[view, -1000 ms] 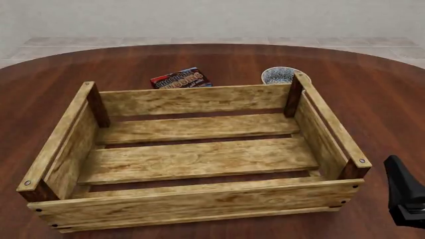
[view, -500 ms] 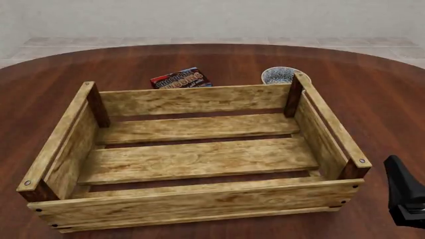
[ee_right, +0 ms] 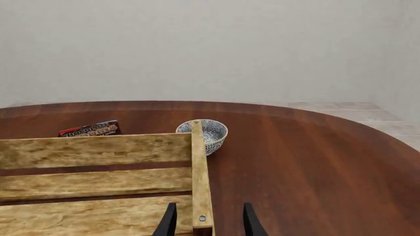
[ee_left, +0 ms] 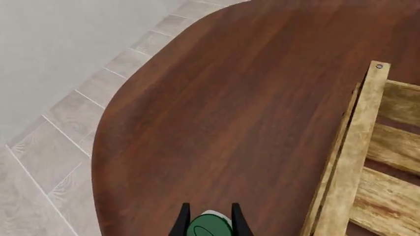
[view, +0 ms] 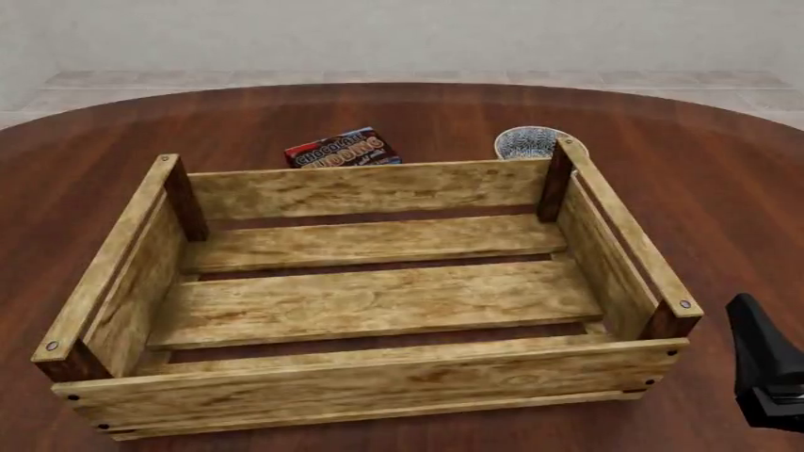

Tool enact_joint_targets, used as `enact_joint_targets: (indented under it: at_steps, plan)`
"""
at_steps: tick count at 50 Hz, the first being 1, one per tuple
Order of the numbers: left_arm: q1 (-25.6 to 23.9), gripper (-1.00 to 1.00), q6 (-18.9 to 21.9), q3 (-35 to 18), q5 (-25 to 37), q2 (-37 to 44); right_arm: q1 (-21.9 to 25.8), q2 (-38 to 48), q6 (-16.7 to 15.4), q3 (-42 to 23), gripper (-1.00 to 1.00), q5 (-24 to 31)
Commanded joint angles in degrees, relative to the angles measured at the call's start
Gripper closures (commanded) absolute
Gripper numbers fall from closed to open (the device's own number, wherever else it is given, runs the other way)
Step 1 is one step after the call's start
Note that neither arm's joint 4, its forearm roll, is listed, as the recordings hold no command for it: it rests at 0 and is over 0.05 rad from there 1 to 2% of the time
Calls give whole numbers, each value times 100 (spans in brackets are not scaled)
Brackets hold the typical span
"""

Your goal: Pick up the salad dressing and put it in the tray.

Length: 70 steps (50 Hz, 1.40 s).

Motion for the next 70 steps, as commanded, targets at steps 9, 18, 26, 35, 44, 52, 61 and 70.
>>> enact_joint_targets:
  at_steps: [9,18,26,35,44,52,61,70]
  plan:
    - [-562,100,64,-941,119,-132,0,0,0,0,-100,0]
    - [-989,100,-89,-1331,82,58,1,-1,1,0,-100,0]
    - [-1261,100,-25,-1777,80,243,0,-1,0,0,-100,0]
    - [-1593,100,62,-2114,79,388,1,1,0,0,-100,0]
    - [-1963,100,103,-2387,31,673,0,1,0,0,-100,0]
    - [-2311,100,66,-2630,11,925,1,0,0,0,-100,0]
    - [-2871,100,112,-2853,-104,1193,0,1,0,0,-100,0]
    - [-3312,100,87,-2991,-265,1415,1,0,0,0,-100,0]
